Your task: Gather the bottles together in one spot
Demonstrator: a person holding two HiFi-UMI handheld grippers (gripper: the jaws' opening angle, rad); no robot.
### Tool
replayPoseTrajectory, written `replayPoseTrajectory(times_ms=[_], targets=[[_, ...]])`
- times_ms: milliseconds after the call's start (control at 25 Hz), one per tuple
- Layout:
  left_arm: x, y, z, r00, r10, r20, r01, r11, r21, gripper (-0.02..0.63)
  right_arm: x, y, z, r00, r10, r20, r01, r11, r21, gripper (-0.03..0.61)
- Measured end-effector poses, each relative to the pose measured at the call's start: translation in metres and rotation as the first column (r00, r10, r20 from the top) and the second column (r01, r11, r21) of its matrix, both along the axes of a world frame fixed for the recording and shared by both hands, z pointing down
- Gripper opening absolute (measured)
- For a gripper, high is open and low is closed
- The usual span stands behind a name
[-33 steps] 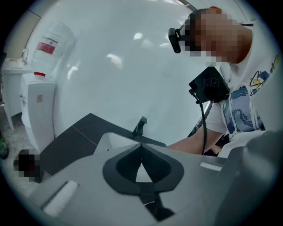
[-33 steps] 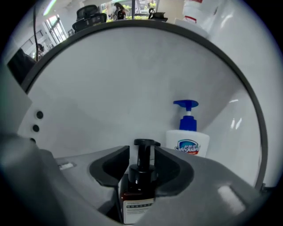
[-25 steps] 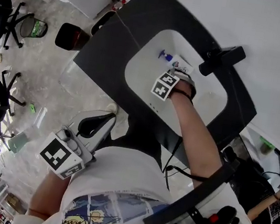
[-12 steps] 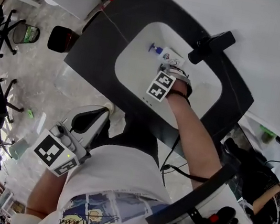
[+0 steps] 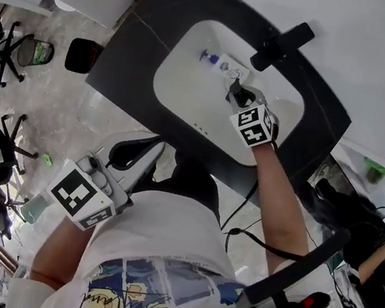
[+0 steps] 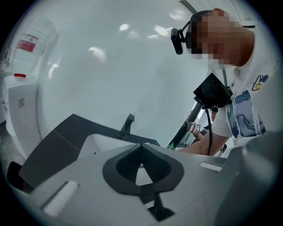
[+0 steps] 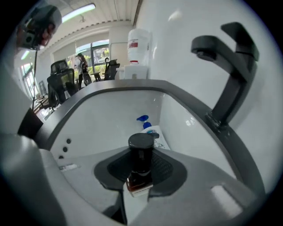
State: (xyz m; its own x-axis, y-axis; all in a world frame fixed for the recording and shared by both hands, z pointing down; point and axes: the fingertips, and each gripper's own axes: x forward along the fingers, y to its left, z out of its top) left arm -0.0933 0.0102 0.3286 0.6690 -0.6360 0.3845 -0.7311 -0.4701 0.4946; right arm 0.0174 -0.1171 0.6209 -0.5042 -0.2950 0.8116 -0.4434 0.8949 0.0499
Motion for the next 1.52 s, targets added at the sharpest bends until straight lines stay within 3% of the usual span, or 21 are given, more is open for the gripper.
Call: replayPoseTrajectory(times_ms=[240,440,720,960,1520], targets=[[0.022,-0.003,-0.001,0.996,0.087,0.005,-0.087,0.996,0.000,0.002,0.031,0.001,-0.025,0.969,0.193,0.152,-0.196,0.981,0.003,0.086],[0.038,-0.003,-0.002,0.989,0.147,0.004,-0.147,0.989,0.009,0.002,0.046,-0.004,-0.058,0.939,0.251,0.235,-0.266,0.963,0.034,0.086],[0.060,-0.008,-0.008,0.977,0.214,-0.008,-0.214,0.976,0.030,0.002,0.071,-0.018,-0.129,0.913,0.235,0.333,-0.290,0.949,0.125,0.086],[0.077,-0.014,-0.009,0.969,0.247,-0.004,-0.247,0.968,0.042,0.002,0.105,-0.050,-0.164,0.906,0.219,0.363,-0.310,0.927,0.214,0.086],[0.075,-0.025,-0.010,0.977,0.212,0.025,-0.213,0.977,0.026,0.002,0.136,-0.130,-0.159,0.896,0.197,0.398,-0.314,0.915,0.253,0.086]])
